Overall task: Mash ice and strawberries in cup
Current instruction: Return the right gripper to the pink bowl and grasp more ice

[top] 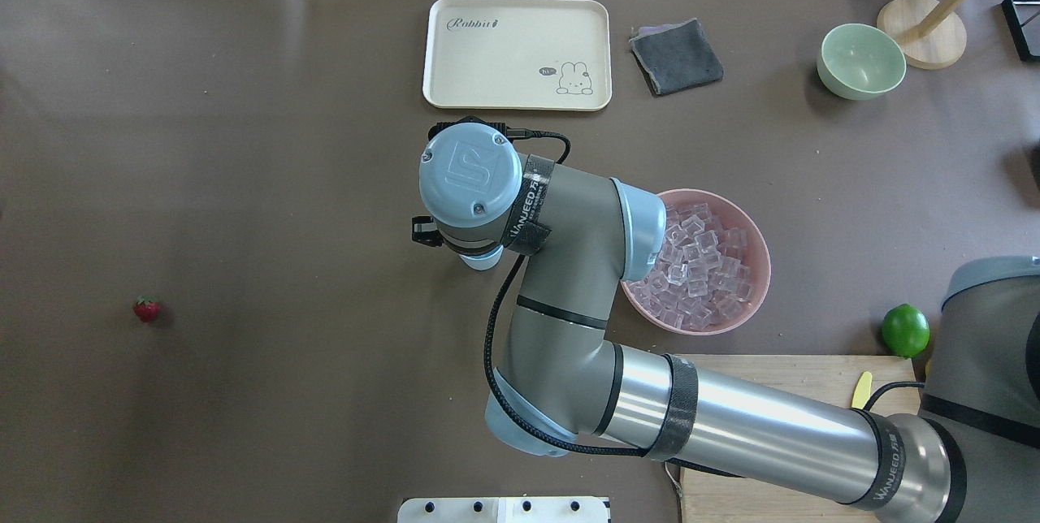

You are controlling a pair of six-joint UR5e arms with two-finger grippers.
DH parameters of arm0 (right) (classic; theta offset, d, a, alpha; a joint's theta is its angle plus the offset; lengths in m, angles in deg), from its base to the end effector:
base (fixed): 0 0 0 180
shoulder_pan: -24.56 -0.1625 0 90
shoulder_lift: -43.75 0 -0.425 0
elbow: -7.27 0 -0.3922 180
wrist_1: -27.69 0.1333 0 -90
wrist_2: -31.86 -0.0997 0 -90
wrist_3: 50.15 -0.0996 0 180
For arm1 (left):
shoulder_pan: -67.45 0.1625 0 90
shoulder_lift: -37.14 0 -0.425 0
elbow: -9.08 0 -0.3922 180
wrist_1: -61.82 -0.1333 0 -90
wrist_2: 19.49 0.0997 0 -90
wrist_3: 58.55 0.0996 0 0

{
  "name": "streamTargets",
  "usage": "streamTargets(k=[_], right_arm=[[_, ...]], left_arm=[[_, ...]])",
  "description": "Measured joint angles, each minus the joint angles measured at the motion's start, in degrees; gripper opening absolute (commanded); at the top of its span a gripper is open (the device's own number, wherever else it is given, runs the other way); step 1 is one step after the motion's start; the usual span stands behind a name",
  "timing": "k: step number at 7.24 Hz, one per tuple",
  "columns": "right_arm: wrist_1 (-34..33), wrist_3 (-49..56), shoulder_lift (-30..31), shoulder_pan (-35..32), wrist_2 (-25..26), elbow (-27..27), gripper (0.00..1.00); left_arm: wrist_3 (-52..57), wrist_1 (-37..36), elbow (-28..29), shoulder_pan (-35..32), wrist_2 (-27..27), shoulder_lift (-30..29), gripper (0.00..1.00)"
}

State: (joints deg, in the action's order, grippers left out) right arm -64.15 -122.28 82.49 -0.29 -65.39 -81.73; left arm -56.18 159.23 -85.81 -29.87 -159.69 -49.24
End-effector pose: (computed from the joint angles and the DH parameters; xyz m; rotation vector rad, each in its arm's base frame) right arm -0.6047 -0.4131 0.1179 0.1966 -0.8293 0.0609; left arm -0.1166 -0.4624 0.6259 0.2150 0.8592 -0.0143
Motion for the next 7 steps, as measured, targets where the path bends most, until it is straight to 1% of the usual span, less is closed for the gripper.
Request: streamTargets(k=[2,3,4,5,6,7], right_arm=[[-0.7,0.5,0.8,-1.6,-0.6,-1.6,0.56],[-1.8,0.7,3.3,-2.3,-1.7,-4.9,0.55],[-3.4,0.8,8.6,-2.9,-2.4,-11.0,0.55],[-4.6,0.7,14.3,-3.6,-3.0,-16.9,0.57],[-6.0,-0.7,17.9,-4.6,-4.1,-20.2,0.59],[-7.6,-4.0,19.7,-5.6,-5.1,-21.7,0.62]], left_arm=[[0.0,0.0,0.0,0.0,0.0,0.0,0.99],[0.0,0.0,0.1,0.0,0.0,0.0,0.99],[0.0,0.1,0.0,0.0,0.0,0.0,0.99],[0.0,0.0,-0.1,0.0,0.0,0.0,0.99],[0.0,0.0,-0.3,0.0,0.0,0.0,0.99],[0.0,0.0,-0.5,-0.1,0.0,0.1,0.99]])
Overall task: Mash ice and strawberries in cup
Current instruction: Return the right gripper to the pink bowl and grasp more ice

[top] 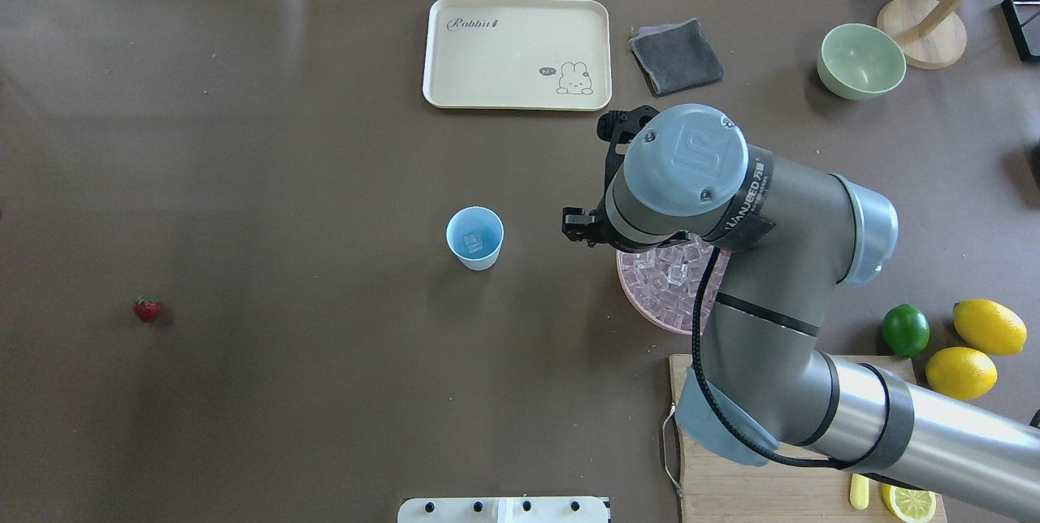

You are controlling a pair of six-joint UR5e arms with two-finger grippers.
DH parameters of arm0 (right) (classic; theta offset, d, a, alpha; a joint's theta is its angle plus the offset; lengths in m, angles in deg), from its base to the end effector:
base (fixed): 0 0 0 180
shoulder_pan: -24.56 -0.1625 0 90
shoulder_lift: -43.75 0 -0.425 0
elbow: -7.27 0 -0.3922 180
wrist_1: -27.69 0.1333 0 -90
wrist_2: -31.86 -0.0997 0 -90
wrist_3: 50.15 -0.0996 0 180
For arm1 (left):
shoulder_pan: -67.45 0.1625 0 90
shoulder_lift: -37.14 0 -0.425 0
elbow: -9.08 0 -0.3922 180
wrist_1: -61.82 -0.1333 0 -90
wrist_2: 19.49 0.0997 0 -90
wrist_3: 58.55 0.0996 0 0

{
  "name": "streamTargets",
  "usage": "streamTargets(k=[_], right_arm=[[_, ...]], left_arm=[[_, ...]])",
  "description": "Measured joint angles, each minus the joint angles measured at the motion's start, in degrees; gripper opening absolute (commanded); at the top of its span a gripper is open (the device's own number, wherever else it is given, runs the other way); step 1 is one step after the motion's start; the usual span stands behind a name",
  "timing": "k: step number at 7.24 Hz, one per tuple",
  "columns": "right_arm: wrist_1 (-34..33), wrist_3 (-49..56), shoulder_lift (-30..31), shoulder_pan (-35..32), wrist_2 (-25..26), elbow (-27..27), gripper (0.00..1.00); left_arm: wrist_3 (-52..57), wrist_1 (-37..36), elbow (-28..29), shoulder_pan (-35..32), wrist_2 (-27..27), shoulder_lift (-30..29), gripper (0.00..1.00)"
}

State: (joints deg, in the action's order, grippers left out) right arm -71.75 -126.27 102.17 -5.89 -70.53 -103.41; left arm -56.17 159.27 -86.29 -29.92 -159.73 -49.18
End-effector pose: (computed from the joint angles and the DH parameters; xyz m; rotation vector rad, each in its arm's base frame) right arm -0.4621 -0.4015 0.2180 0.0901 -0.7682 0.1939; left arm -0.1170 -0.4621 0.6221 0.2229 0.8589 -0.0114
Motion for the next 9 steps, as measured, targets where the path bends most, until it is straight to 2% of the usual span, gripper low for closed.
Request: streamTargets(k=[4,9], right_arm=[[-1.3,-14.2,5.2,-0.9,-0.9,-2.9,0.58],[0.6,-17.7,6.3,3.4,-0.7,-1.9,0.56]], left_arm=[[0.0,0.0,-0.6,-0.1,0.0,-0.1,0.99],[-0.1,-0.1,-2.5,-0.7,0.0,0.0,0.99]])
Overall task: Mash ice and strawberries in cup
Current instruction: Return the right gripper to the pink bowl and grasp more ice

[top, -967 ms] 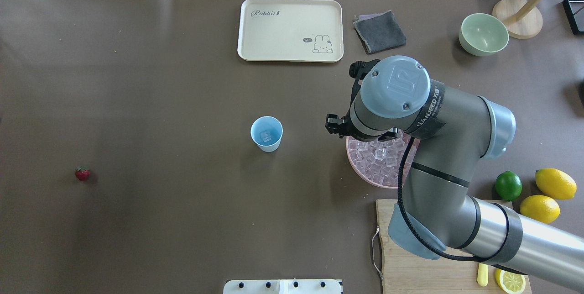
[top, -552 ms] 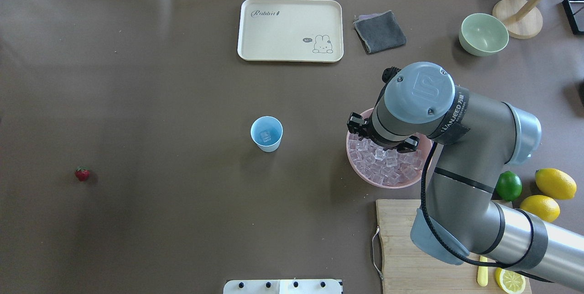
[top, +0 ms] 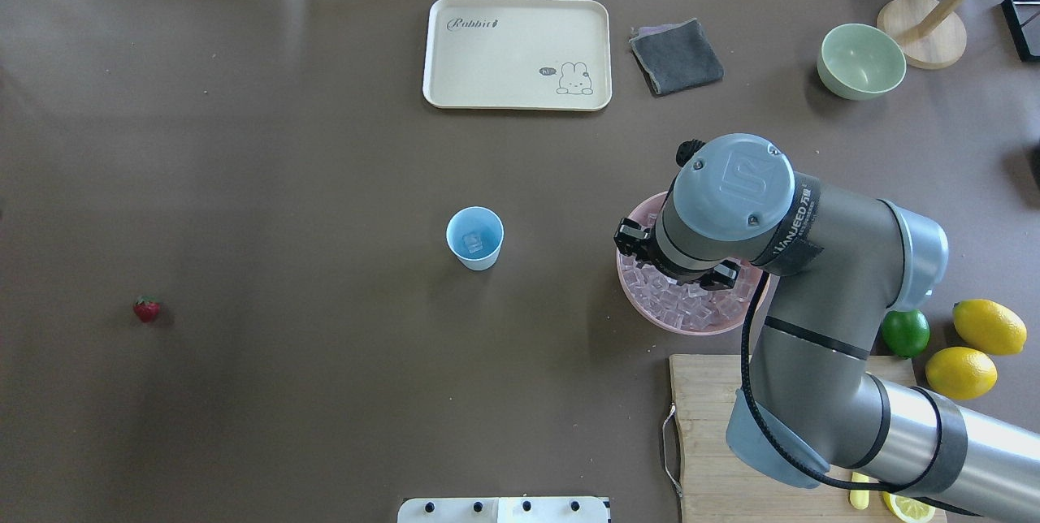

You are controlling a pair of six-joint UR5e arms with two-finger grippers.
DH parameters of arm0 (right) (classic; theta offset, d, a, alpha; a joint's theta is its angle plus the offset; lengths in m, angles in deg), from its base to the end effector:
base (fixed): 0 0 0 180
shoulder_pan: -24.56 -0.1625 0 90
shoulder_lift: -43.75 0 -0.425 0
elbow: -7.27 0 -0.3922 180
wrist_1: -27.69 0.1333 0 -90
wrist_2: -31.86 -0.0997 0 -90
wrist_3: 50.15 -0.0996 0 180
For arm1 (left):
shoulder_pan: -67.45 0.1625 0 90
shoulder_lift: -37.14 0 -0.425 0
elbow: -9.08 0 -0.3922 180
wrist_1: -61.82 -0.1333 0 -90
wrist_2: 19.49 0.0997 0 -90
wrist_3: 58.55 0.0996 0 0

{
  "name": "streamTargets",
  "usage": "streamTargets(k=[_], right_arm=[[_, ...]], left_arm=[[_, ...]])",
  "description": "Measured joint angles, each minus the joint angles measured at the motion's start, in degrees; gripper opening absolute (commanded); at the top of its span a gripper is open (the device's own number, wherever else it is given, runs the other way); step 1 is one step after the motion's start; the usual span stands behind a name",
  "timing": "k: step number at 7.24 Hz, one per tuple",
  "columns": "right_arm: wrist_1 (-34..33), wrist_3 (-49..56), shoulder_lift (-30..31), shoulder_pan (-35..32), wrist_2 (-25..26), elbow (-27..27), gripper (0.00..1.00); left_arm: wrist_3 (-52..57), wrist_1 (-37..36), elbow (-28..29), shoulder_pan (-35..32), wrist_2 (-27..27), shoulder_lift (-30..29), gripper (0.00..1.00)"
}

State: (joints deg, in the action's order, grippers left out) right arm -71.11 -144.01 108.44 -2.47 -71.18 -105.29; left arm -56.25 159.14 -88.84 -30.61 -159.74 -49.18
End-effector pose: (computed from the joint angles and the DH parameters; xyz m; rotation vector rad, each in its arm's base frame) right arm -0.4693 -0.3638 0.2683 -0.0785 -0.7148 0.4384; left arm -0.1227 -0.4617 0.6000 0.2667 0.8531 -0.0053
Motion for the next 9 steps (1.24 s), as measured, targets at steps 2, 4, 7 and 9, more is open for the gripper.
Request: streamTargets(k=[2,4,7,9], right_arm=[[1.6,0.1,0.6,0.7,0.1,0.9,0.53],[2.1,0.4,0.4,0.9,0.1,2.2,0.42],[2.3,0.6,0.1,1.0,0.2,3.9,0.16],[2.2,0.7,0.0,0.7,0.0,3.8,0.14]], left_arm=[[0.0,0.0,-0.6,-0.5,0.0,0.0,0.99],[0.0,0.0,-0.8,-0.6,-0.1,0.0,0.99],[0.0,0.0,-1.3,-0.7,-0.4,0.6,0.99],[0.1,0.0,-1.5,-0.7,-0.4,0.8,0.99]])
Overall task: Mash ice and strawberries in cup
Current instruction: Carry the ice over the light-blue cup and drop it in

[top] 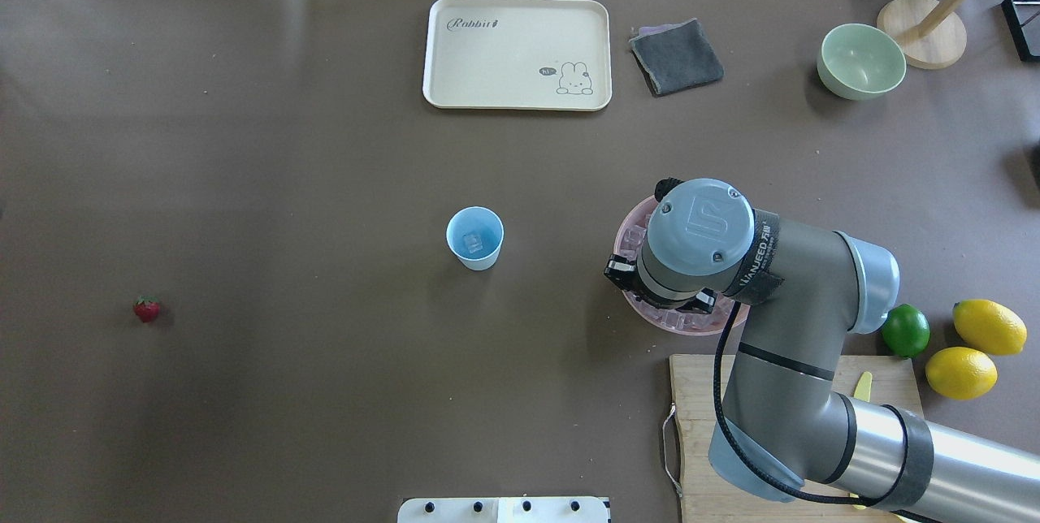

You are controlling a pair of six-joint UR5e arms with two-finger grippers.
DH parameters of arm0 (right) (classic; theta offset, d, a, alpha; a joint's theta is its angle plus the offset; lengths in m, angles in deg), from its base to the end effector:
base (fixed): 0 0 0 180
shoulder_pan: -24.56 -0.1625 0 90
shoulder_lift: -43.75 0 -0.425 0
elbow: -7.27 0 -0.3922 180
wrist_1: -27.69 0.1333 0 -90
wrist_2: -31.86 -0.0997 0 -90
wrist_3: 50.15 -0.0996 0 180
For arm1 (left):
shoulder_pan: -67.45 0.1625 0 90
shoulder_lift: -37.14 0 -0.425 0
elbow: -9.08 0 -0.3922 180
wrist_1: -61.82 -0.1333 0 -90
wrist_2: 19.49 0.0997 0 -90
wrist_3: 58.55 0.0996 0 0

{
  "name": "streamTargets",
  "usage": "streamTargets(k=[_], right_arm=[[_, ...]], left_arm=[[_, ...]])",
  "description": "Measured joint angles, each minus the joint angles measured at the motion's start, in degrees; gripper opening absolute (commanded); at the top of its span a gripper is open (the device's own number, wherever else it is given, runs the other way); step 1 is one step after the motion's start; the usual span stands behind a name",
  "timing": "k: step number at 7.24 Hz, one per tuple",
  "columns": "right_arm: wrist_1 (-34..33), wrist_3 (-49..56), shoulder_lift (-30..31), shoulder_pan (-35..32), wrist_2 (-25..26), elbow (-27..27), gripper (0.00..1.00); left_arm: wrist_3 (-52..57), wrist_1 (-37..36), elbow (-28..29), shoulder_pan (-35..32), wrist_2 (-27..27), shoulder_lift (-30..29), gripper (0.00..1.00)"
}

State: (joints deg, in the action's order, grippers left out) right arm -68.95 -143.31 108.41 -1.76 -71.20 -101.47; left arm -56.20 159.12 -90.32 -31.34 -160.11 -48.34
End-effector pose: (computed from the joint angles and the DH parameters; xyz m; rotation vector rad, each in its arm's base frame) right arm -0.4903 -0.3661 0.2902 -0.0853 -0.6866 0.4196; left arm -0.1272 -0.4540 0.5935 0.2829 0.8563 -0.0108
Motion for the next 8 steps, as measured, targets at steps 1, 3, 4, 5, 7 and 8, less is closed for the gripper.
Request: streamTargets(k=[1,3,4,5,7,8], right_arm=[[-0.5,0.4,-0.2,-0.7,-0.4,-0.4,0.14],[-6.8,5.4,-3.4,-4.9,-4.2,-3.0,0.14],[-10.1,8.1,-6.7,-6.9,-6.2,-3.2,0.15],[-11.6,9.3,-10.5,-8.0,-7.1,-1.1,0.15],[-11.1,9.8,-20.2,-8.6,-7.4,9.0,0.17],[-9.5,9.7,-24.2,-8.4,-7.4,13.9,0.17]], left_arm=[[0.0,0.0,0.0,0.0,0.0,0.0,0.99],[0.0,0.0,0.0,0.0,0.0,0.2,0.99],[0.0,0.1,-0.1,0.0,0.0,0.5,0.99],[0.0,0.1,-0.2,0.0,0.0,0.7,0.99],[-0.1,0.1,-0.2,0.0,0.0,0.9,0.99],[0.0,0.0,-0.2,0.0,0.0,0.9,0.99]])
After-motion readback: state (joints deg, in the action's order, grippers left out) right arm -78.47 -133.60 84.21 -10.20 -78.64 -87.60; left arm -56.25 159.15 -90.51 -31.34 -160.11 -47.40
